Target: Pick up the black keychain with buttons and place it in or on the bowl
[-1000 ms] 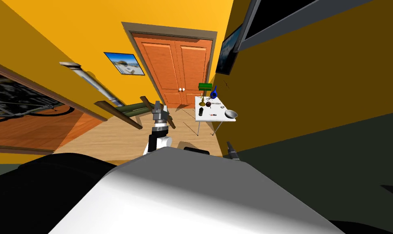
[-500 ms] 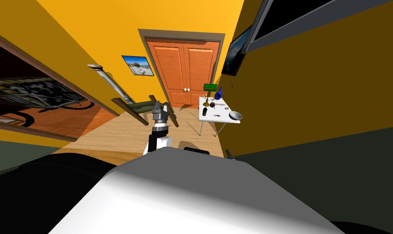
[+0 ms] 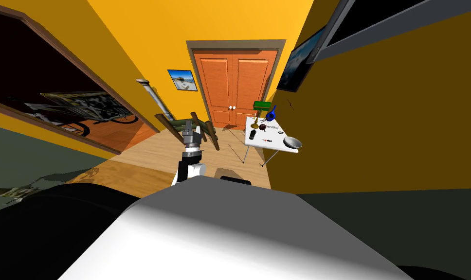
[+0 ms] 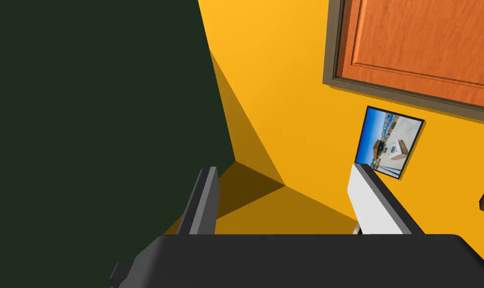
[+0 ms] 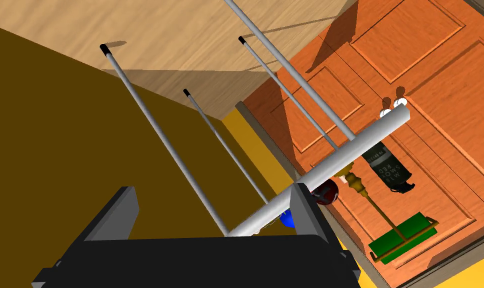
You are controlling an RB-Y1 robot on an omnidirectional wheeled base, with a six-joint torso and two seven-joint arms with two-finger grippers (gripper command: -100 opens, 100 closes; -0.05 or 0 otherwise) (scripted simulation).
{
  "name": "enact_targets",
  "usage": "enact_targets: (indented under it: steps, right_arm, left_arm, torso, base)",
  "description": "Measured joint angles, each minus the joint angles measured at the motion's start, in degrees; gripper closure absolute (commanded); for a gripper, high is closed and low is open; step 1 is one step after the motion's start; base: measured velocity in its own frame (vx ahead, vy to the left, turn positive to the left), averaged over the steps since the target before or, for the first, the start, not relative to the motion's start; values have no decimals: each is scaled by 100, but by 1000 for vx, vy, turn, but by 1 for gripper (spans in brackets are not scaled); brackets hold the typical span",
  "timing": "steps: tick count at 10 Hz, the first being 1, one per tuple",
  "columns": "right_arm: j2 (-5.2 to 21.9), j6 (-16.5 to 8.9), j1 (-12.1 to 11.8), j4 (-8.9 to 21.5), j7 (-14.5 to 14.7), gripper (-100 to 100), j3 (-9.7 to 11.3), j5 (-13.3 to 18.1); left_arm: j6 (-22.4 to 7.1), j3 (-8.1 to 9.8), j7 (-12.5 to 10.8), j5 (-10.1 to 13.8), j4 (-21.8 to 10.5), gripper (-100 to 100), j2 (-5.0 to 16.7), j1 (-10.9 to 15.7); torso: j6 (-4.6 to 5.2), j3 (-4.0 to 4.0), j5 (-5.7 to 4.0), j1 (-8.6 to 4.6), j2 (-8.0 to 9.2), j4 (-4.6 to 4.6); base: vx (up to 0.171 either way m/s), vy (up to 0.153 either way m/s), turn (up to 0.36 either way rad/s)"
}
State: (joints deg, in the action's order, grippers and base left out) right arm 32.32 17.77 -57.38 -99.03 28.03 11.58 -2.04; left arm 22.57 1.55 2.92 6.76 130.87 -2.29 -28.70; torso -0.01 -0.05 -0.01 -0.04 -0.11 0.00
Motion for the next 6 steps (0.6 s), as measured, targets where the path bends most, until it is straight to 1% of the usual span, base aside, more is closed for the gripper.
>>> enact_targets:
  steps: [1, 2, 3, 4, 5, 6]
  right_arm:
    - [62, -29, -92, 55, 143, -100, 31, 30]
    - [284, 43, -173, 294, 266, -100, 70, 46]
    - [341, 63, -238, 409, 407, -100, 104, 80]
    - [513, -24, -387, 439, 567, -100, 141, 120]
    - [598, -62, -429, 541, 706, -100, 168, 145]
    - [601, -35, -396, 668, 779, -100, 195, 159]
  left_arm:
    - [0, 1, 0, 0, 0, 0, 0, -1]
    - [0, 0, 0, 0, 0, 0, 0, 0]
    - [0, 1, 0, 0, 0, 0, 0, -1]
    - [0, 0, 0, 0, 0, 0, 0, 0]
    - [0, 1, 0, 0, 0, 0, 0, -2]
    - [0, 2, 0, 0, 0, 0, 0, -2]
  torso:
    - [6, 0, 0, -2, 0, 0]
    - [1, -1, 1, 2, -1, -1]
    - [6, -2, 1, 1, -4, -1]
    - [0, -5, 3, 10, -8, -2]
    - [7, -6, 2, 5, -10, -2]
    - [8, -4, -1, -6, -8, -1]
  base:
    - [-1, 59, 270]
    - [7, 45, 161]
    - [20, 77, 341]
    - [24, 54, 128]
    - [15, 13, -54]
    - [31, 52, 224]
